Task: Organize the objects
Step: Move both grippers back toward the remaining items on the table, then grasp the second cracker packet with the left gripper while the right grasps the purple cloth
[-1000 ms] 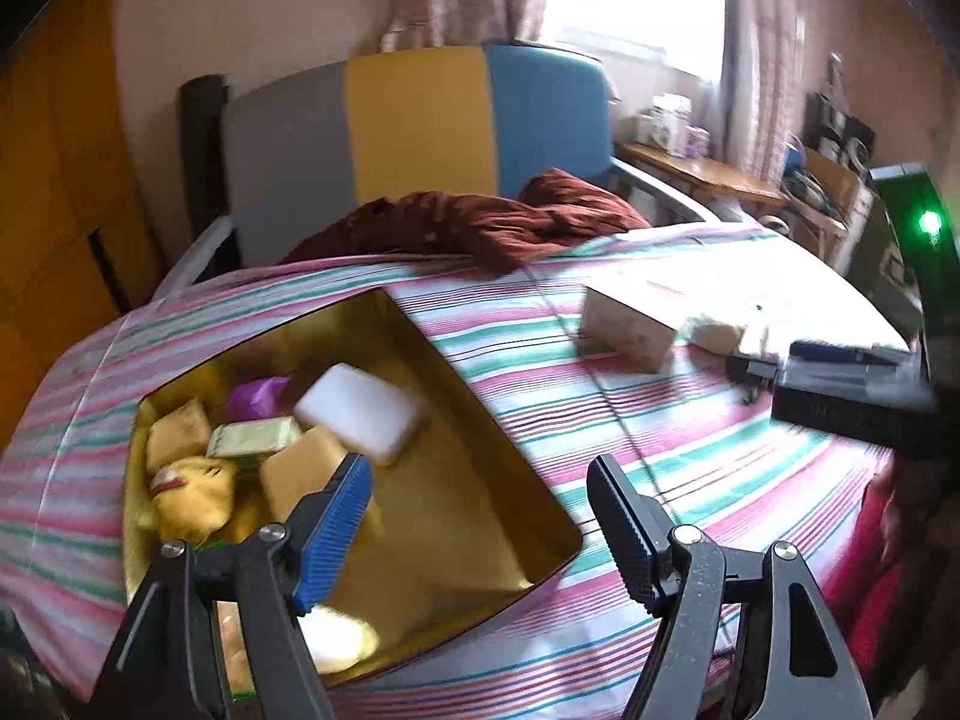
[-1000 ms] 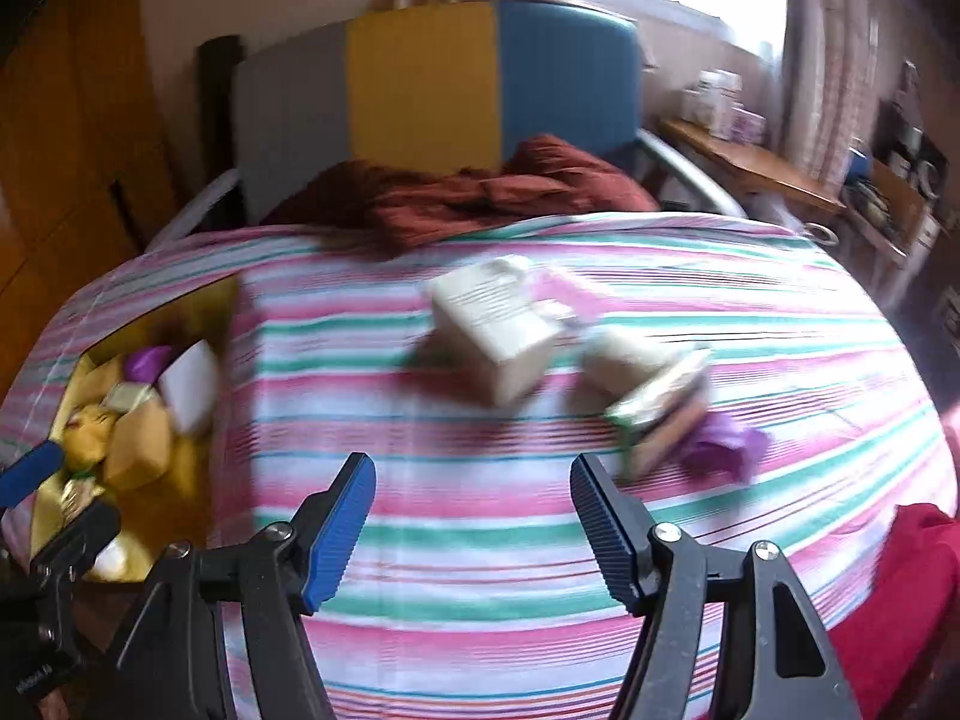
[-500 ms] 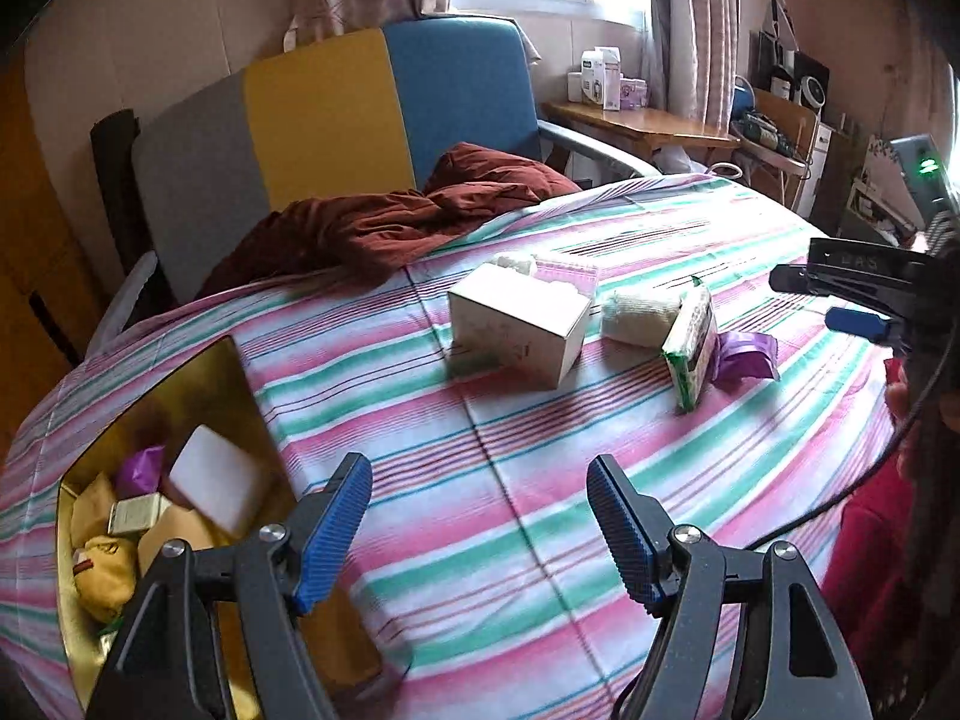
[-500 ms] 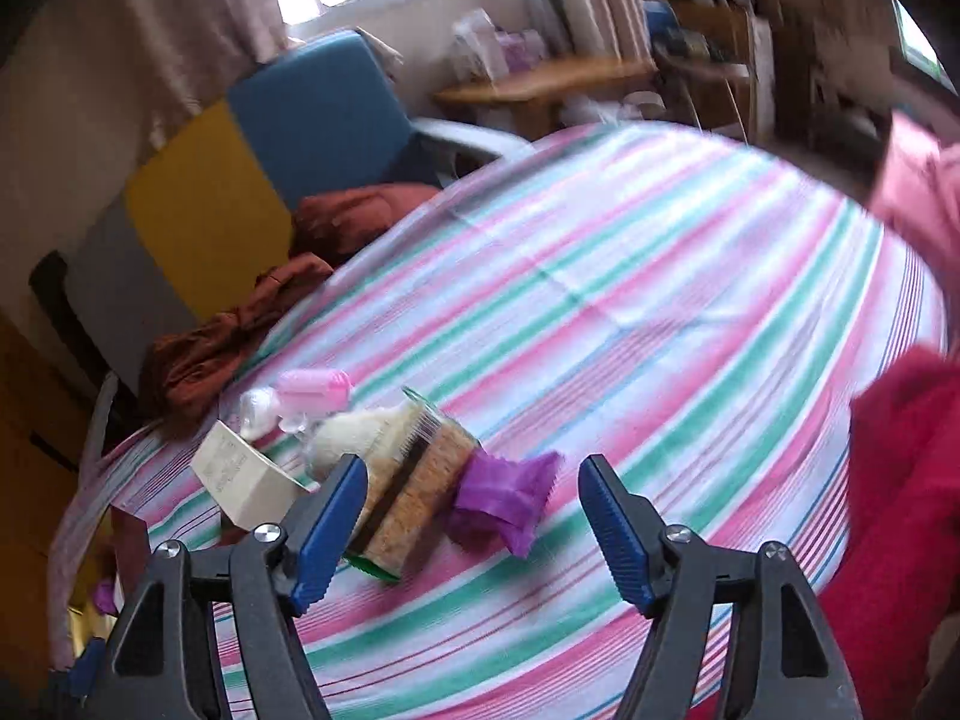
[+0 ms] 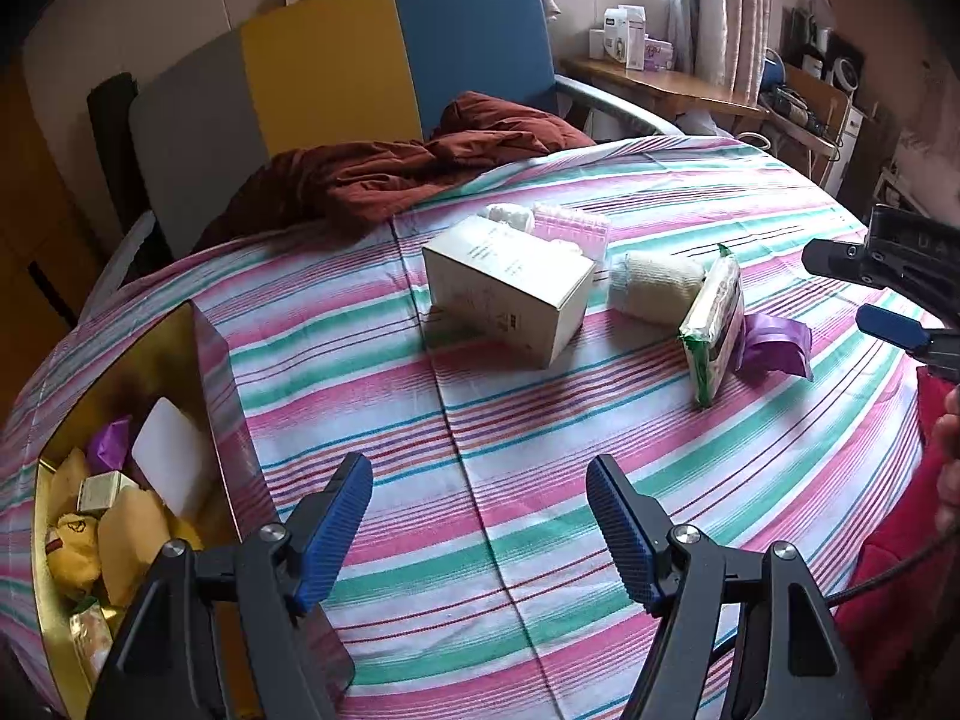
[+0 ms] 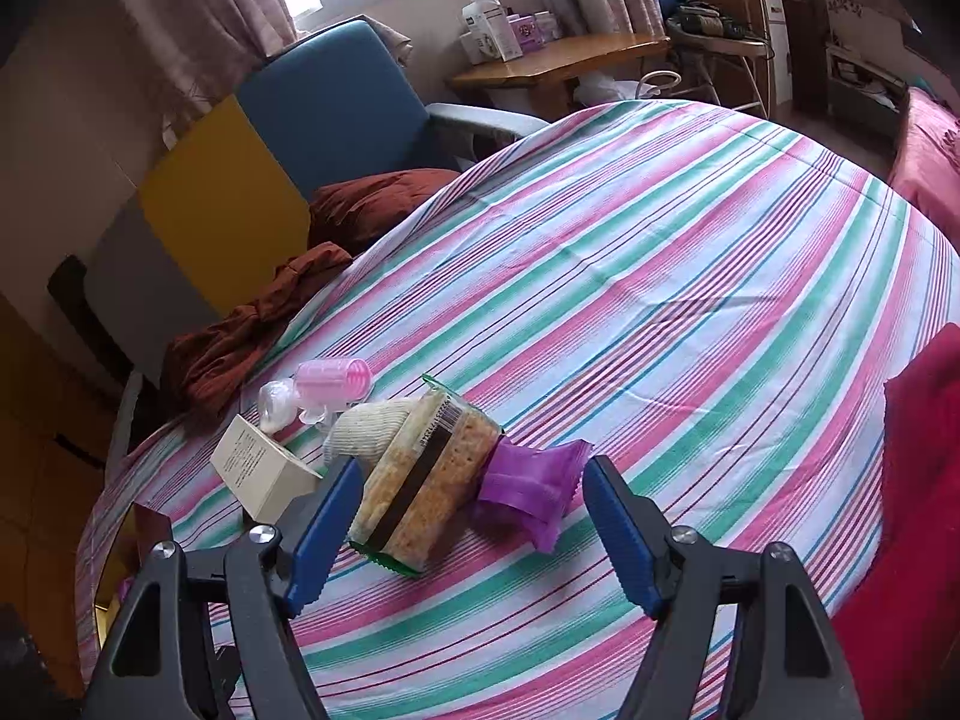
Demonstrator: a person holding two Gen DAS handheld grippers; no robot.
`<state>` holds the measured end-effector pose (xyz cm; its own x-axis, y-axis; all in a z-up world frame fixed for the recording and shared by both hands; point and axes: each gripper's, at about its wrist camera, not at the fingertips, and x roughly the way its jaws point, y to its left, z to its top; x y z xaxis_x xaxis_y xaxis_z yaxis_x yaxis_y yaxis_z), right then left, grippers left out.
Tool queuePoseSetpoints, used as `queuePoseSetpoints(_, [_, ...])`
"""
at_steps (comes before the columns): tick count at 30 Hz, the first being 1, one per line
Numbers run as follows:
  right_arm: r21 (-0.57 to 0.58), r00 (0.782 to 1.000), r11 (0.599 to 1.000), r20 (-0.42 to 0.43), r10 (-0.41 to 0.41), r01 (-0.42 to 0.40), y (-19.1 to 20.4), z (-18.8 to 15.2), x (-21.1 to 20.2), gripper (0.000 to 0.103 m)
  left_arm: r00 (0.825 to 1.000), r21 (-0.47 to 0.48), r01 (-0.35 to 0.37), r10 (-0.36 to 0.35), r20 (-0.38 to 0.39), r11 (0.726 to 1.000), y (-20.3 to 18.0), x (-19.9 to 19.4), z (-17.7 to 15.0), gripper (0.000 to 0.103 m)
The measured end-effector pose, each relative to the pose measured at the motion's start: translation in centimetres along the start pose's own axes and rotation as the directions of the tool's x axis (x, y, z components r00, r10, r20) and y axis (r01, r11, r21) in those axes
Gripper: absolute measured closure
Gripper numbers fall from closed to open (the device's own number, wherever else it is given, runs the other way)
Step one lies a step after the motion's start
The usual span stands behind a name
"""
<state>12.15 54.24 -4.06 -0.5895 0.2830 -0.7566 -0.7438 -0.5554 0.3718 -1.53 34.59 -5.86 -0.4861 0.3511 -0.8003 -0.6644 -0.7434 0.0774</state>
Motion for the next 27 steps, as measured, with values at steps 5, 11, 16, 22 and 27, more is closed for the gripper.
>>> queuePoseSetpoints(5, [0.015,1.000,1.000,-0.003,-0.012,0.012,-0.3,0.0,0.2,0.026,1.000,0.002,0.007,-0.007,0.024,1.000,0.2,-0.5,0.3,0.029])
queuePoseSetpoints(11, [0.103,1.000,0.995,0.009,-0.009,0.008,-1.9,0.2,0.1,0.026,0.997,0.019,0.053,-0.054,0.049,0.998,0.3,-1.0,-0.1,0.029])
queuePoseSetpoints(16, [0.117,1.000,0.993,0.004,-0.014,0.013,-2.0,0.2,0.3,0.026,0.995,0.071,0.097,-0.099,0.032,0.993,-0.4,-0.5,-0.5,0.029])
queuePoseSetpoints(22, [0.218,0.998,0.976,0.060,-0.010,-0.003,-3.8,0.4,-0.5,0.026,0.982,0.093,0.178,-0.183,0.040,0.980,-0.8,-0.2,0.3,0.030])
queuePoseSetpoints(27, [0.213,1.000,0.977,-0.023,0.009,-0.004,-3.6,0.7,1.0,0.026,0.971,0.097,0.224,-0.230,0.056,0.970,-1.0,0.1,1.8,0.032])
